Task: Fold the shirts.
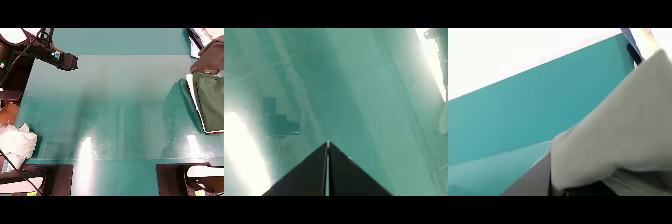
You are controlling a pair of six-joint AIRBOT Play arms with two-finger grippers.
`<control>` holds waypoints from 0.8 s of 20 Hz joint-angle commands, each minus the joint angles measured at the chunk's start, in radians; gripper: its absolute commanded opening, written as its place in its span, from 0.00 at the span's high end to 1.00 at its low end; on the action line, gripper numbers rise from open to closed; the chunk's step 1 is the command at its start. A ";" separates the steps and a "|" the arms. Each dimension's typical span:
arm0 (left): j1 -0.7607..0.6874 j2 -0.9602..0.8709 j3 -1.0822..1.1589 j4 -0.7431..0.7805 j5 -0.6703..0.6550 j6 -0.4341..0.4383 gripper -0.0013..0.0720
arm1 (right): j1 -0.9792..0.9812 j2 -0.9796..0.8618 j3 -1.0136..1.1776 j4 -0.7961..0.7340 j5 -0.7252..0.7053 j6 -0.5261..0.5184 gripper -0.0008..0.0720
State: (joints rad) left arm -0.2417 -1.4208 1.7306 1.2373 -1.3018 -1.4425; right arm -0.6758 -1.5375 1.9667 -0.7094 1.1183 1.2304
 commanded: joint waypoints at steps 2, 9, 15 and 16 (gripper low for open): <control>0.000 0.000 0.000 0.000 -0.018 0.000 0.94 | -0.053 0.023 0.047 -0.037 0.171 0.054 0.97; 0.000 0.000 0.000 0.000 -0.034 0.003 0.94 | -0.140 0.226 -0.215 -0.341 0.291 0.145 0.97; 0.000 0.000 0.000 0.000 -0.034 0.003 0.94 | -0.249 0.385 -0.471 -0.575 0.403 0.213 0.29; 0.000 0.000 0.000 0.000 -0.034 0.003 0.94 | -0.266 0.410 -0.510 -0.604 0.404 0.216 0.22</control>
State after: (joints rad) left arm -0.2413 -1.4208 1.7306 1.2369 -1.3354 -1.4403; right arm -0.8951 -1.1988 1.5681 -1.1847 1.4780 1.4200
